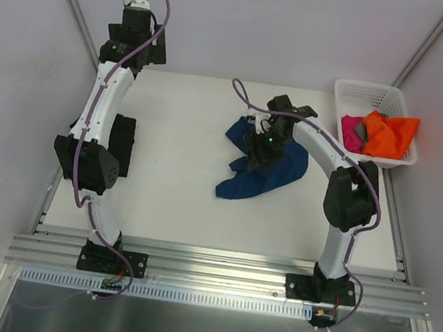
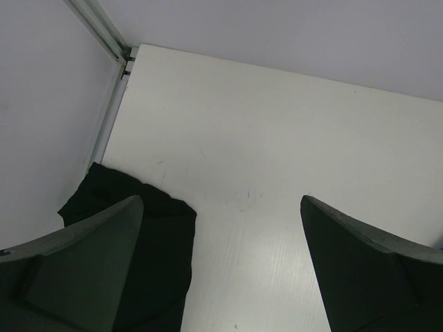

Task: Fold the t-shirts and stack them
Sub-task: Flatten the tshirt out

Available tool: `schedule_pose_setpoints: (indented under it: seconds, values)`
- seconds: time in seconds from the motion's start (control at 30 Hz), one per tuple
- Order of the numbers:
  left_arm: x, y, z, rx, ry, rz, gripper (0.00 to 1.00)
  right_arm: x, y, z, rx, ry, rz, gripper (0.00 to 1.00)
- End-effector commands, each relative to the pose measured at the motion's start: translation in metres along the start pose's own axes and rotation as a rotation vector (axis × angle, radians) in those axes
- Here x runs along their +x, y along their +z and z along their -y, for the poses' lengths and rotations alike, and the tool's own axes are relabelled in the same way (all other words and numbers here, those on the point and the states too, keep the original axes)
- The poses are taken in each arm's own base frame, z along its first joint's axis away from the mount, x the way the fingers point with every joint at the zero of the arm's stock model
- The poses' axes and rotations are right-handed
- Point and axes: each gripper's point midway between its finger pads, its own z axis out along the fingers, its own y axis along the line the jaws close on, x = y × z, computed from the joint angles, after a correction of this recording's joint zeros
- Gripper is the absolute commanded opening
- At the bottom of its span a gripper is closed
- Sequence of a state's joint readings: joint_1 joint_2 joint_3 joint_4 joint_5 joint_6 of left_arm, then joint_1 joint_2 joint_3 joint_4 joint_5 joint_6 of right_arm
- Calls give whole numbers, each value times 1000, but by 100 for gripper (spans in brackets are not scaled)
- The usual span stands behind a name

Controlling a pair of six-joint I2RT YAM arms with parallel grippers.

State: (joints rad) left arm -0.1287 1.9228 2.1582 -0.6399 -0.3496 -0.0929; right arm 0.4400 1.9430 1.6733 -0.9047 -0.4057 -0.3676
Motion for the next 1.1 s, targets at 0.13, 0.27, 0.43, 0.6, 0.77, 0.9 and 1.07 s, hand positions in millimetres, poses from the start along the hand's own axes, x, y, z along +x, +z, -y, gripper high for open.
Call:
schedule_pose_setpoints:
  seconds: [0.13, 0.27, 0.43, 0.6, 0.77, 0.9, 1.07]
  values:
    - [-5, -12, -21, -23, -38, 10, 99, 50, -19, -71, -25, -353, -130, 61]
    - [-13, -10, -24, -17, -59, 24, 99, 57, -12, -76, 23, -473, -181, 64]
    - [-10, -8, -20, 6, -66, 14, 99, 51, 2, -77, 35, -526, -195, 66]
    - [-6, -15, -26, -15, -74, 12, 99, 22, 31, -75, 46, -639, -167, 68]
    - [-6, -24, -33, -37, -66, 18, 99, -23, 47, -88, 25, -679, -107, 70]
    - [-7, -33, -37, -41, -63, 26, 99, -30, 60, -94, 27, -711, -120, 71]
    - [-5, -37, -41, -55, -54, 26, 99, -5, 58, -104, -44, -707, -171, 72]
